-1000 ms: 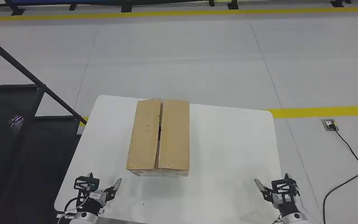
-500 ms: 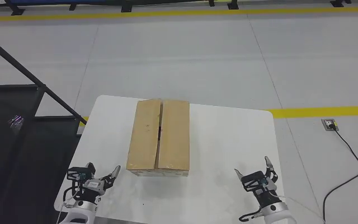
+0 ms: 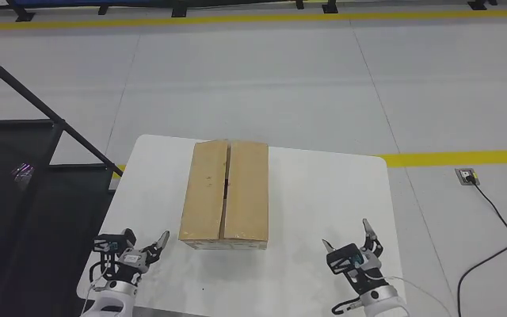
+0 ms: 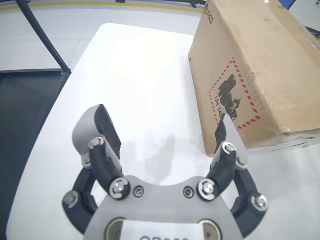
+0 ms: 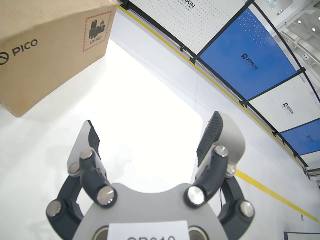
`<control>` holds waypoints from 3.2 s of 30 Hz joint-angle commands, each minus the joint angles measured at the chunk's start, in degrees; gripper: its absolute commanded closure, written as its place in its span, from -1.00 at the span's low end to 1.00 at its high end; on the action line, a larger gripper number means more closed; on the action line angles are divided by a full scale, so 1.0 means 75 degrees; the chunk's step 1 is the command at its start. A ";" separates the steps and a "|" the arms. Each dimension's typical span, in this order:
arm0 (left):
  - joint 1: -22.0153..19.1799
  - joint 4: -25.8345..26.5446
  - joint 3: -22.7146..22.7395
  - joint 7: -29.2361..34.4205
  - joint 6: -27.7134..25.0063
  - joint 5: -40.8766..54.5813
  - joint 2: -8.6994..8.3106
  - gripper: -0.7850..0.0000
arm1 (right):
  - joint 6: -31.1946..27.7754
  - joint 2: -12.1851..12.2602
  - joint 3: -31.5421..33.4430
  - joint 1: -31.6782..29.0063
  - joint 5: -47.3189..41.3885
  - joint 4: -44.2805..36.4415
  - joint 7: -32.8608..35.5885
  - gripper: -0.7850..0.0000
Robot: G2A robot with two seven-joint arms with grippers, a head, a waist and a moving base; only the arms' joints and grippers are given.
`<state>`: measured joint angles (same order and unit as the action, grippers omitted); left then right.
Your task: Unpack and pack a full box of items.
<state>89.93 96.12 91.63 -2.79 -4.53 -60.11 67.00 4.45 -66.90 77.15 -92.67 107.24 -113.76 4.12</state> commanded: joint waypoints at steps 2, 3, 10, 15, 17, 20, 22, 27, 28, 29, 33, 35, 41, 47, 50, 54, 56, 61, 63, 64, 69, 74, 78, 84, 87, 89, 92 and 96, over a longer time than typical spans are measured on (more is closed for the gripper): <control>-0.0328 -0.0237 -0.0256 -0.0006 0.0121 -0.0020 0.0041 -1.00 | -0.0086 -0.0027 -0.0190 0.0171 0.0114 0.0048 -0.0084 -1.00; -0.0443 -0.0340 -0.0374 -0.0044 0.0192 -0.0084 0.0060 -1.00 | -0.0041 -0.0040 -0.0242 0.0203 0.0137 0.0053 -0.0089 -1.00; -0.1033 -0.0810 -0.0991 -0.0103 0.0281 -0.0161 0.0170 -1.00 | 0.0113 -0.0081 -0.0437 0.0219 0.0668 -0.0028 -0.0195 -1.00; -0.1101 -0.0826 -0.1169 -0.0091 0.0262 -0.0252 0.0206 -1.00 | 0.0293 -0.0098 -0.0461 0.0003 0.0971 -0.0200 -0.0234 -1.00; -0.1111 -0.0804 -0.1236 -0.0077 0.0245 -0.0301 0.0218 -1.00 | 0.0291 -0.0104 -0.0458 -0.0029 0.1032 -0.0242 -0.0236 -1.00; -0.1118 -0.0746 -0.1343 -0.0049 0.0186 -0.0393 0.0233 -1.00 | 0.0247 -0.0116 -0.0473 -0.0032 0.1107 -0.0274 -0.0237 -1.00; -0.1110 -0.0697 -0.1415 -0.0048 0.0159 -0.0429 0.0246 -1.00 | 0.0253 -0.0127 -0.0484 0.0007 0.1230 -0.0258 -0.0157 -1.00; -0.1092 -0.0584 -0.1612 -0.0022 0.0086 -0.0478 0.0281 -1.00 | 0.0594 -0.0226 -0.0897 0.0253 0.1840 -0.0398 0.0556 -1.00; -0.1092 -0.0570 -0.1649 -0.0032 0.0107 -0.0502 0.0289 -1.00 | 0.0589 -0.0242 -0.0956 0.0312 0.1885 -0.0410 0.0629 -1.00; -0.1090 -0.0556 -0.1698 -0.0028 0.0078 -0.0509 0.0297 -1.00 | 0.0564 -0.0257 -0.1011 0.0366 0.1921 -0.0432 0.0691 -1.00; -0.1076 -0.0542 -0.1703 -0.0017 0.0097 -0.0526 0.0306 -1.00 | 0.0432 -0.0276 -0.1069 0.0439 0.1975 -0.0445 0.0805 -1.00; -0.1076 -0.0542 -0.1703 -0.0017 0.0097 -0.0526 0.0306 -1.00 | 0.0432 -0.0276 -0.1069 0.0439 0.1975 -0.0445 0.0805 -1.00; -0.1067 -0.0535 -0.1710 -0.0005 0.0065 -0.0545 0.0305 -1.00 | 0.0443 -0.0279 -0.1076 0.0419 0.1930 -0.0440 0.0734 -1.00; -0.1073 -0.0416 -0.1829 0.0105 0.0030 -0.0757 0.0322 -1.00 | 0.0467 -0.0298 -0.1062 0.0327 0.1952 -0.0375 0.0319 -1.00; -0.1105 -0.0373 -0.1911 0.0151 -0.0012 -0.0840 0.0335 -1.00 | 0.0415 -0.0307 -0.1053 0.0315 0.1993 -0.0364 0.0236 -1.00; -0.1174 -0.0327 -0.2061 0.0254 -0.0173 -0.1011 0.0348 -1.00 | 0.0383 -0.0323 -0.1038 0.0292 0.2048 -0.0350 0.0197 -1.00; -0.1209 -0.0302 -0.2150 0.0301 -0.0242 -0.1045 0.0359 -1.00 | 0.0379 -0.0331 -0.1037 0.0269 0.2074 -0.0349 0.0171 -1.00; -0.1268 -0.0281 -0.2381 0.0324 -0.0347 -0.1268 0.0387 -1.00 | 0.0380 -0.0354 -0.1020 0.0248 0.2089 -0.0352 0.0128 -1.00; -0.1272 -0.0294 -0.2435 0.0321 -0.0442 -0.1325 0.0391 -1.00 | 0.0374 -0.0364 -0.1017 0.0247 0.2081 -0.0349 0.0108 -1.00; -0.1269 -0.0305 -0.2461 0.0331 -0.0505 -0.1357 0.0391 -1.00 | 0.0375 -0.0369 -0.1013 0.0248 0.2077 -0.0344 0.0105 -1.00; -0.1273 -0.0298 -0.2608 0.0110 -0.1074 -0.1687 0.0374 -1.00 | 0.0341 -0.0395 -0.0995 0.0278 0.2017 -0.0291 0.0079 -1.00; -0.1155 -0.0350 -0.2590 -0.0187 -0.1404 -0.1919 0.0343 -1.00 | 0.0353 -0.0421 -0.0966 0.0280 0.1916 -0.0203 0.0017 -1.00; -0.1134 -0.0382 -0.2552 -0.0246 -0.1567 -0.1919 0.0331 -1.00 | 0.0385 -0.0440 -0.0940 0.0273 0.1840 -0.0151 -0.0053 -1.00; -0.1230 -0.0355 -0.2780 -0.0272 -0.1529 -0.2030 0.0368 -1.00 | 0.0461 -0.0460 -0.0840 0.0176 0.1661 -0.0048 -0.0213 -1.00; -0.1344 -0.0409 -0.2926 -0.0273 -0.1508 -0.2077 0.0396 -1.00 | 0.0498 -0.0465 -0.0766 0.0100 0.1577 -0.0025 -0.0317 -1.00; -0.1434 -0.0461 -0.3024 -0.0275 -0.1533 -0.2140 0.0413 -1.00 | 0.0515 -0.0467 -0.0712 0.0042 0.1537 -0.0025 -0.0373 -1.00; -0.1570 -0.0525 -0.3170 -0.0247 -0.1538 -0.2212 0.0441 -1.00 | 0.0543 -0.0469 -0.0638 -0.0050 0.1508 -0.0043 -0.0413 -1.00; -0.1768 -0.0617 -0.3338 -0.0184 -0.1509 -0.2254 0.0482 -1.00 | 0.0572 -0.0476 -0.0554 -0.0148 0.1450 -0.0047 -0.0456 -1.00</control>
<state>77.10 91.69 66.94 -4.31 -15.98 -76.88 70.54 8.73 -70.45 72.86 -93.64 118.27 -114.10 0.77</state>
